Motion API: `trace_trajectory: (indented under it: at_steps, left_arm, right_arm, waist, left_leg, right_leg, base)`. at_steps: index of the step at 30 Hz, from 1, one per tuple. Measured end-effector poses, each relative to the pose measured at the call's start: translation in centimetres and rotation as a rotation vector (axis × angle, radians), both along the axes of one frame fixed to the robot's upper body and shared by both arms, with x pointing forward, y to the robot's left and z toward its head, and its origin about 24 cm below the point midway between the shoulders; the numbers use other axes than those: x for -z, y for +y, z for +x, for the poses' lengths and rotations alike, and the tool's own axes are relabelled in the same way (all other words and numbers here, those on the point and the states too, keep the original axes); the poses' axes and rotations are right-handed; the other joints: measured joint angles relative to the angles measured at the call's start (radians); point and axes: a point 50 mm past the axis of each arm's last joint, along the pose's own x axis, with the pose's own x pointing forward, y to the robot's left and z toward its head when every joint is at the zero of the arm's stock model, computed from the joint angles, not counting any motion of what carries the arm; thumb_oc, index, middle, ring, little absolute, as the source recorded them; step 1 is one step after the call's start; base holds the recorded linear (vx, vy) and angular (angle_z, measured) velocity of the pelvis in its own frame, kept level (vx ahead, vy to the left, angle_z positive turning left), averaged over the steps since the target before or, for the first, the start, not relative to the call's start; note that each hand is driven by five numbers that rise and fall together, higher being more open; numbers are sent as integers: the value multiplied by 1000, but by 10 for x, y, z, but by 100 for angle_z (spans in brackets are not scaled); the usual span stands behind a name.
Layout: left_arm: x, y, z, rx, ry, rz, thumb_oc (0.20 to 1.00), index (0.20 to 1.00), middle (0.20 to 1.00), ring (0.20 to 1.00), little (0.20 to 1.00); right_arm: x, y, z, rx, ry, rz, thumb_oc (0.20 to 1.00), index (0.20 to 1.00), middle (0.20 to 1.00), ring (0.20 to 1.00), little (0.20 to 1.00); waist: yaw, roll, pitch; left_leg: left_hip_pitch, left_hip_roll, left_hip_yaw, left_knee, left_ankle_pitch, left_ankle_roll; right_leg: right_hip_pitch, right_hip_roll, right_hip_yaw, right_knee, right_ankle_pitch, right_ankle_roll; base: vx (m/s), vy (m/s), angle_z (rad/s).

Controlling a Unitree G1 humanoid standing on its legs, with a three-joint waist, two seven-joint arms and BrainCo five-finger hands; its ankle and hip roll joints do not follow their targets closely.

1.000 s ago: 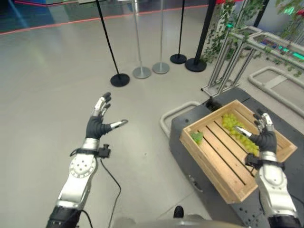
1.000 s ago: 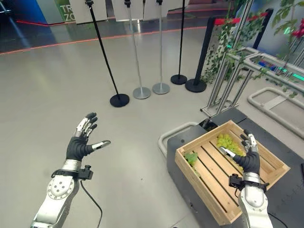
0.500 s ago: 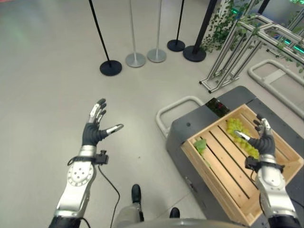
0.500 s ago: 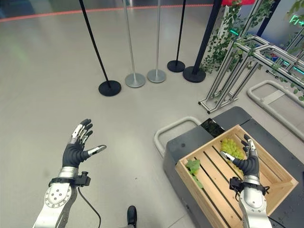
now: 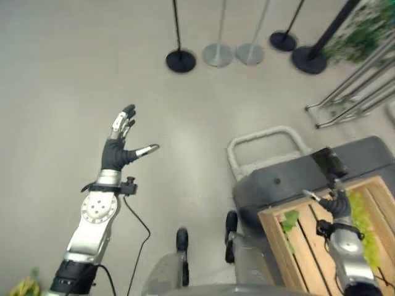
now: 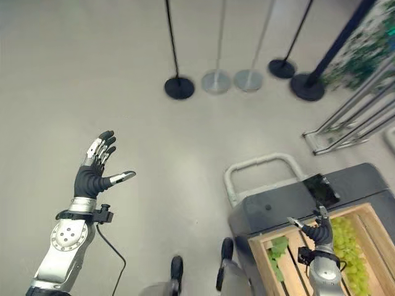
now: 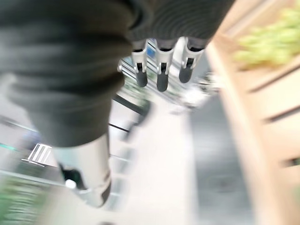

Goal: Pick up the fruits from the basket on one side to the basket on the other side

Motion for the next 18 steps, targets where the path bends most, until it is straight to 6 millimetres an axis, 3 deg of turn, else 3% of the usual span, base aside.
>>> trace_trajectory:
  at_steps: [3,5,11,18]
  left_arm:
    - [-9,-4,6,20,-33,-32,1000,1000,1000,1000,1000]
    - [-12,-5,8,18,-46,-35,1000,1000,1000,1000,1000]
    - [-25,-8,15,16,-103,-39,1000,1000,1000,1000,1000]
    - [-16,-3,9,-10,-71,-50,1000,1000,1000,1000,1000]
  right_arm:
    - [-17,-20,12,57,-38,-63,1000,1000,1000,1000,1000]
    - [-26,-21,21,75,-82,-64,1000,1000,1000,1000,1000]
    - [-29,-5,25,77,-159,3,1000,1000,1000,1000,1000]
    - [-50,11,28,11,-291,30,1000,1000,1000,1000,1000]
  waist:
    - [-10,11,83]
    - [-30,15,102]
    - [-33,28,104]
    - [-59,47,91]
  left_leg:
    - [-32,27,-4,35,-13,-17]
    - [-32,33,-4,34,-12,-20]
    - [-21,37,2,24,-12,-24]
    - [127,34,34,-46,-16,-17]
  right_leg:
    - [-8,23,-27,-2,-9,-16]
    - [-8,26,-28,-4,-11,-19]
    - [-4,33,-20,-12,-6,-30]
    - [99,41,-3,-31,-4,-32]
  base:
    - [-33,-20,5]
    - [12,-17,1]
    - [41,14,-7]
    - [78,28,-17]
